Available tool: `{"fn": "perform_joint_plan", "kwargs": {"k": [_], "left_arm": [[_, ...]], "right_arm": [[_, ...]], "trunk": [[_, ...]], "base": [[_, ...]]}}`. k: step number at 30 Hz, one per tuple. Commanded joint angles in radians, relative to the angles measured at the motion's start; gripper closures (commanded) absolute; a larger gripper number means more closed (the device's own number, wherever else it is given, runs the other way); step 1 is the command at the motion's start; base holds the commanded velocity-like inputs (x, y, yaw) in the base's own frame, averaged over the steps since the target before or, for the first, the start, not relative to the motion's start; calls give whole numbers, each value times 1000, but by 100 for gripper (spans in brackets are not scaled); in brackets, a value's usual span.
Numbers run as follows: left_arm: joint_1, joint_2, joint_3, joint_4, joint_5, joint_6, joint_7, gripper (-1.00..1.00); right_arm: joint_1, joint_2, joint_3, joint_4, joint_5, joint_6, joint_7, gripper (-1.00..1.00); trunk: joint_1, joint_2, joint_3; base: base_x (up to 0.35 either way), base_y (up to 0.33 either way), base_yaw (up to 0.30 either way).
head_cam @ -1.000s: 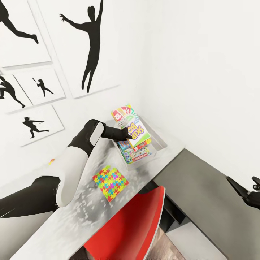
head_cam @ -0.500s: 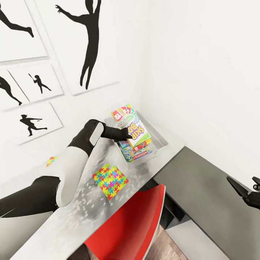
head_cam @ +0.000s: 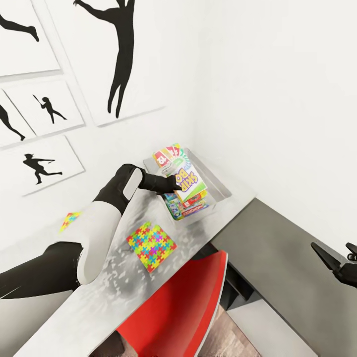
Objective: Put all the toys in the child's room - the three board games (two on the bed and one on the table), the two jigsaw puzzles on the table, and the tennis ball on the table - inside the toy box on the table in the child's room.
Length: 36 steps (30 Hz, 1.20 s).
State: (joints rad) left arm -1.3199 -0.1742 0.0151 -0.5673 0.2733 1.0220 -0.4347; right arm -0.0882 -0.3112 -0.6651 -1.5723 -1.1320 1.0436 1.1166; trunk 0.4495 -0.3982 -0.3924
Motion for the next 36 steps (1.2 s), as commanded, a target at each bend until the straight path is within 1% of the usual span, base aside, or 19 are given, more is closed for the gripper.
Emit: {"fn": "perform_joint_plan", "kwargs": {"k": [1, 12, 36], "left_arm": [[-1, 0, 2, 0, -2, 4, -4, 100], [-1, 0, 2, 0, -2, 3, -5, 100], [-1, 0, 0, 0, -2, 3, -6, 100]], "right_arm": [[-1, 0, -1, 0, 1, 4, 3, -100], [-1, 1, -1, 8, 3, 4, 1, -100], [0, 4, -3, 12, 3, 4, -3, -100]], "trunk": [[0, -2, -3], [0, -2, -19], [0, -2, -20]], "base": [[0, 0, 0], [0, 0, 0], [0, 0, 0]]}}
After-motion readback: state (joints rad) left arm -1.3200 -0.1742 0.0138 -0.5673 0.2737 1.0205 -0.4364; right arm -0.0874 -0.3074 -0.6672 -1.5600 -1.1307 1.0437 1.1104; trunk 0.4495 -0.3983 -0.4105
